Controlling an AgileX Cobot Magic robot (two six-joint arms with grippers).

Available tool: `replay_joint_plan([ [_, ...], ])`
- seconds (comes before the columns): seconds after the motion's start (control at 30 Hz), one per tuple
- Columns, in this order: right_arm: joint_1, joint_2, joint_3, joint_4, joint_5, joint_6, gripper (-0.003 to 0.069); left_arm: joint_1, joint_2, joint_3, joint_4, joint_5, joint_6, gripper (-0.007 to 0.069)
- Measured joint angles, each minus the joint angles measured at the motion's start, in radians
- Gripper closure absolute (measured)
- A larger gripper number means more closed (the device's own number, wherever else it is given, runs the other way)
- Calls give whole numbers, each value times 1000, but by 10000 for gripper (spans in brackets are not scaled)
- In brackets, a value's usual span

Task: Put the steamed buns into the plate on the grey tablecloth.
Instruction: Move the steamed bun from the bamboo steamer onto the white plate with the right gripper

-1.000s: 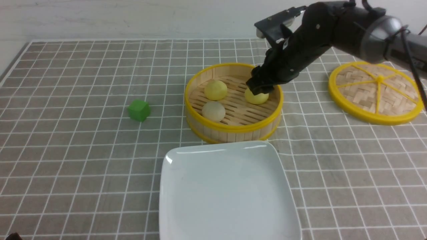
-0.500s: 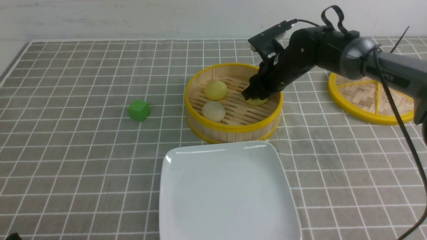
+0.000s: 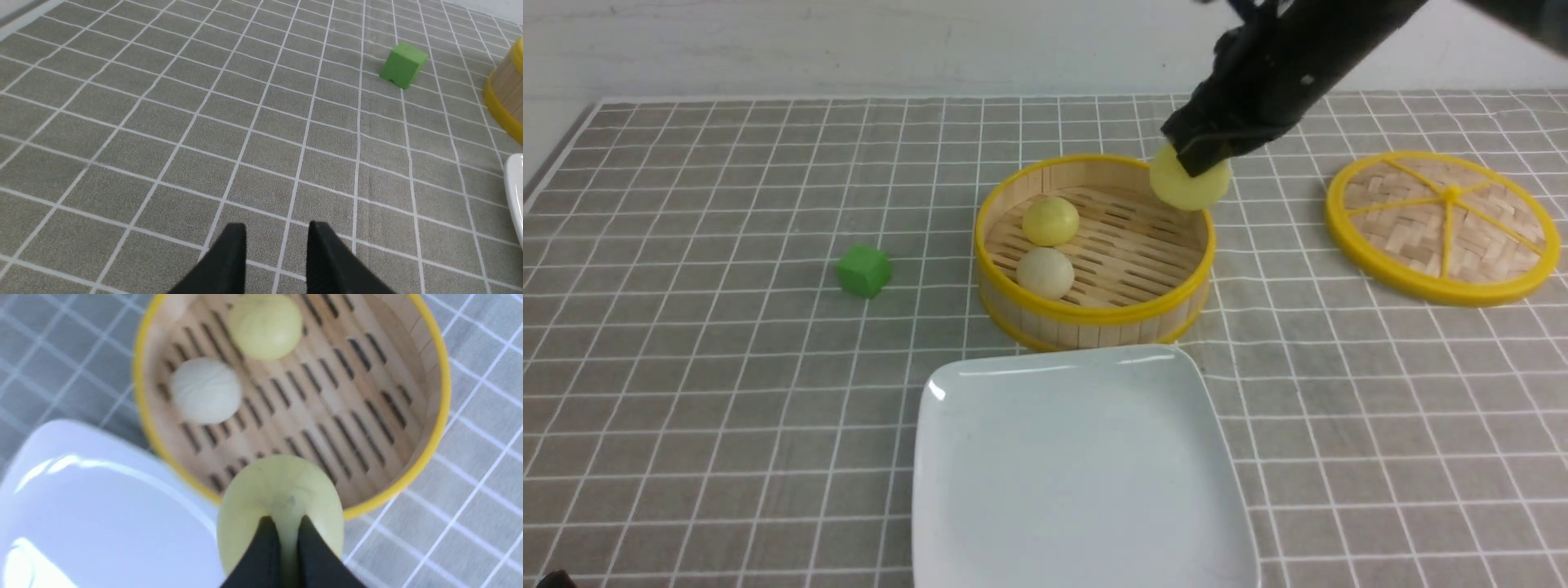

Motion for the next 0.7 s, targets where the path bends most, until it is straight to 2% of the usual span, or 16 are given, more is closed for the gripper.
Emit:
replay_joint_plan([
  [0.13,7,-111,61,82,67,0,642,0,0,0,0,0,0,384],
  [0.37,96,-195,389,107,58,0,641,0,0,0,0,0,-1,384],
  [0.53,234,-154,657,97,-266,0,610,0,0,0,0,0,-1,384],
  [0.57,238,-151,657,97,-266,0,610,0,0,0,0,0,-1,384],
  [0.63,271,-125,693,86,-345,0,571,0,0,0,0,0,-1,384],
  [0.7,296,-100,706,74,-392,0,492,0,0,0,0,0,-1,384],
])
